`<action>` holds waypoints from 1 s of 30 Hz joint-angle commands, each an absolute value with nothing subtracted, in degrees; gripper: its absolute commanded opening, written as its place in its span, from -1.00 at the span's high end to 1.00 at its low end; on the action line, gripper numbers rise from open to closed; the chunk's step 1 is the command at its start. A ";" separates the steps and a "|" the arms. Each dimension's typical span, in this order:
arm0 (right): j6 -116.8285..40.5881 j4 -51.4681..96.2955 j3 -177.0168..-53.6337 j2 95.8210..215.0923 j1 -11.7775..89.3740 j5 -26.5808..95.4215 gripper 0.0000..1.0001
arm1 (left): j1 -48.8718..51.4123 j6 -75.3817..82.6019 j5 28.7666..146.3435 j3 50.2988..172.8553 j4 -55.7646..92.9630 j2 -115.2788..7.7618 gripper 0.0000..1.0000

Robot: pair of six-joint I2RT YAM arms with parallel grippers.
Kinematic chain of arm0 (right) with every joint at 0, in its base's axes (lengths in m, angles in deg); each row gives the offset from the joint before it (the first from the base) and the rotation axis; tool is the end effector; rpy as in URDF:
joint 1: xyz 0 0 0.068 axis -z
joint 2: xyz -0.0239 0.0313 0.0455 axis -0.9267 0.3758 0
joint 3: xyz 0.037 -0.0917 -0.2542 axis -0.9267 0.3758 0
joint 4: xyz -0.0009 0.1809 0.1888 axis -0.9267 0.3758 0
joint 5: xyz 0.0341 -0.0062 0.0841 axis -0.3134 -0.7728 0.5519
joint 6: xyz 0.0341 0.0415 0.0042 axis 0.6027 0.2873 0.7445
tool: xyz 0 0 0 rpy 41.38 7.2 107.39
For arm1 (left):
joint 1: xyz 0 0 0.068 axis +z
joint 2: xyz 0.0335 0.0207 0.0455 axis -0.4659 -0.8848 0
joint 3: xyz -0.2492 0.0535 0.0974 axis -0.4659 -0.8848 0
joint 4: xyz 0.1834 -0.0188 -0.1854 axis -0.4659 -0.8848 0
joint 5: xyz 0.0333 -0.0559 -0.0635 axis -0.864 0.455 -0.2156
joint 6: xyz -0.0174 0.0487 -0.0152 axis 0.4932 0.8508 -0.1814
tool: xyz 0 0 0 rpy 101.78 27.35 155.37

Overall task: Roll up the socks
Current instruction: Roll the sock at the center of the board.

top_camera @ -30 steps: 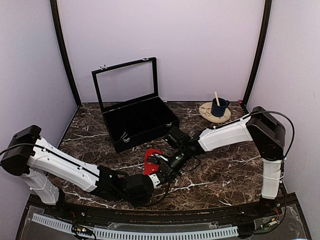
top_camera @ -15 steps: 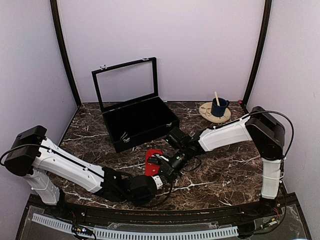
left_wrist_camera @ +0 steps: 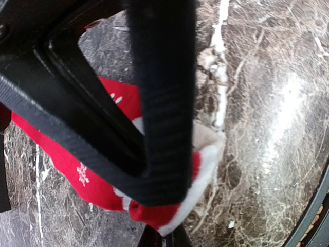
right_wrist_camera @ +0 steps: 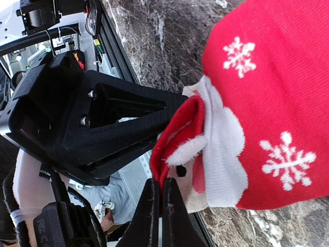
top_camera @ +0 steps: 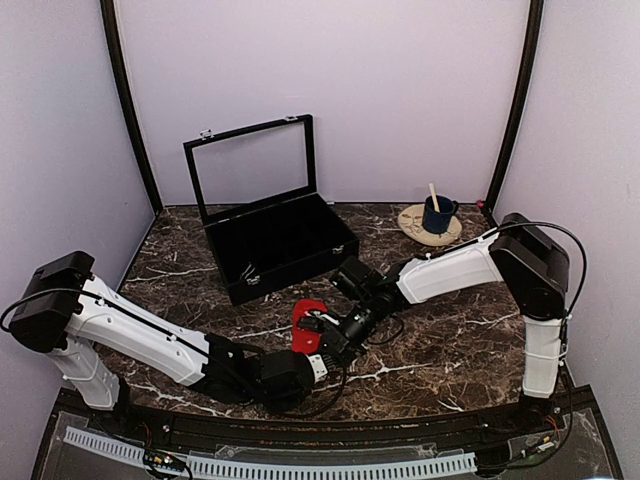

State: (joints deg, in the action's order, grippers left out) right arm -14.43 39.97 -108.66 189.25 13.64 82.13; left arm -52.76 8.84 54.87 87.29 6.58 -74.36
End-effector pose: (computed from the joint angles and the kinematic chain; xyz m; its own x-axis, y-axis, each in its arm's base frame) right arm 0.2015 0.3305 0.1341 -0.7932 -0.6090 -0.0014 -0.3123 0.4049 0.8594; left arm 0.0659 -0.3055 0.1434 -0.2340 0.7913 -0.5649 0.8413 0.4560 0.2902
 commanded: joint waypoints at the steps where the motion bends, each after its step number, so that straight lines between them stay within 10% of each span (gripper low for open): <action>1: -16.02 41.51 -108.33 190.30 14.28 80.40 1.00 | -53.00 9.69 57.48 88.25 6.04 -74.12 1.00; 19: -17.55 40.36 -102.08 186.03 14.58 70.42 -0.07 | -53.00 8.99 66.61 92.03 -1.24 -73.49 1.00; 21: -17.02 39.24 -100.61 184.99 14.60 69.70 -0.96 | -52.94 8.80 67.97 92.74 -2.17 -73.90 1.00; 30: -15.15 34.74 -95.03 179.95 14.84 67.68 -1.00 | -52.61 7.64 71.40 93.75 -4.42 -75.04 1.00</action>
State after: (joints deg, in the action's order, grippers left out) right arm -16.51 34.88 -98.17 181.03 15.06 72.10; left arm -53.07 8.49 69.12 94.00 -1.09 -74.99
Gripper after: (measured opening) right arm 0.999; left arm 0.030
